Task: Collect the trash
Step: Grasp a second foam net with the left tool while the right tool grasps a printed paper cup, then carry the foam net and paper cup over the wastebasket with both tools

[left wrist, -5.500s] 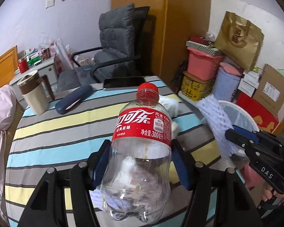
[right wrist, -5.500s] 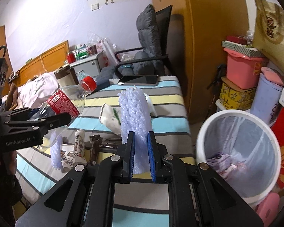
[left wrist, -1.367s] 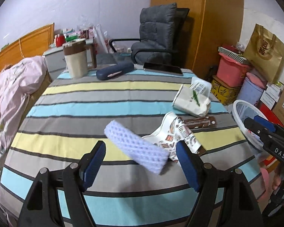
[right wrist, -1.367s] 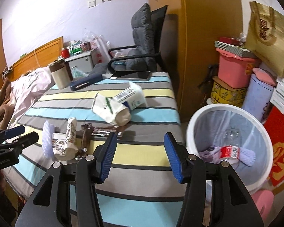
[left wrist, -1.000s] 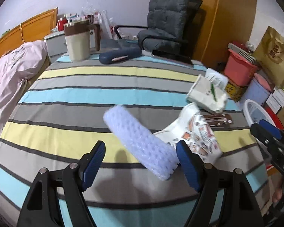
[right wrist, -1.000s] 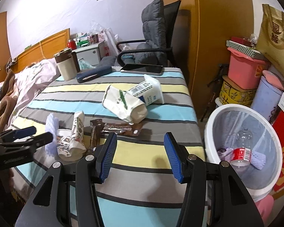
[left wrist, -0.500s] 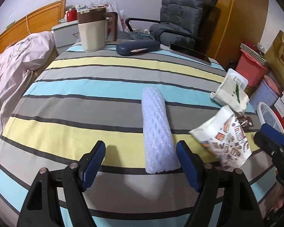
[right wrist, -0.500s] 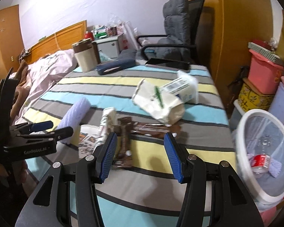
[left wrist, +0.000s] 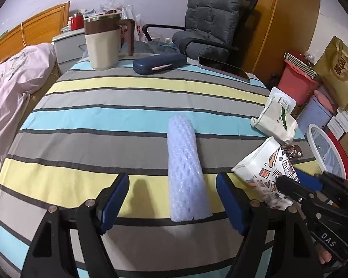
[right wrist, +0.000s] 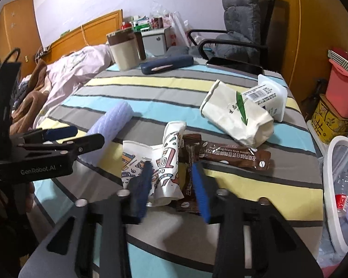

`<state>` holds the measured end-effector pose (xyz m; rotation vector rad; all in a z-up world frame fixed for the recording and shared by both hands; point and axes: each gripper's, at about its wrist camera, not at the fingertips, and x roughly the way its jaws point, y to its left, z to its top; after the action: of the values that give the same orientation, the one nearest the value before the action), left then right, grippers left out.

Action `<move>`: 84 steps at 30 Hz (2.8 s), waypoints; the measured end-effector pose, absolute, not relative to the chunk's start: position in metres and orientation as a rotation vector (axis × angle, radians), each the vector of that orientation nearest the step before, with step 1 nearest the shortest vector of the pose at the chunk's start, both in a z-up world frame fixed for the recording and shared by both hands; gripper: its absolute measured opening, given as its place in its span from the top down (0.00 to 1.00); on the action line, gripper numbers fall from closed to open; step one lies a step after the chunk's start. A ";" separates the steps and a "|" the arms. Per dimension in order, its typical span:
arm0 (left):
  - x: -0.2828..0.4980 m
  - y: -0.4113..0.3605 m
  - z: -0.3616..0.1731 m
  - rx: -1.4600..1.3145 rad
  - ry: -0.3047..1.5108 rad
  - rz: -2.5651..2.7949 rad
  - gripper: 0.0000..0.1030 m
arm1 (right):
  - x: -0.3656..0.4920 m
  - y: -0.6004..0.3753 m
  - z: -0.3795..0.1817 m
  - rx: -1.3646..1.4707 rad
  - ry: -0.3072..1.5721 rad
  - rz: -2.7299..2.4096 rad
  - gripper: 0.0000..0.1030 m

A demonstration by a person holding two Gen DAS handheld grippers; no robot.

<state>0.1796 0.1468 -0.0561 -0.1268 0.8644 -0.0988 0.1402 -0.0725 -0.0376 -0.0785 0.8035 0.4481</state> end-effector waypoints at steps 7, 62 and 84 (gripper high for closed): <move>0.190 0.147 -0.057 -0.123 0.875 -0.098 0.26 | 0.139 -0.074 -0.036 -0.086 0.799 0.441 0.79; 0.126 0.061 0.017 -0.015 0.674 -0.219 0.71 | 0.102 -0.153 0.006 0.060 0.621 0.308 0.79; 0.130 -0.083 0.031 0.110 0.646 -0.488 0.71 | 0.077 -0.270 0.017 0.152 0.566 0.044 0.79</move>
<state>0.1303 -0.0833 0.0310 0.1102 0.6460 -0.4881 0.0774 -0.2700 0.0175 0.1518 0.5658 0.0439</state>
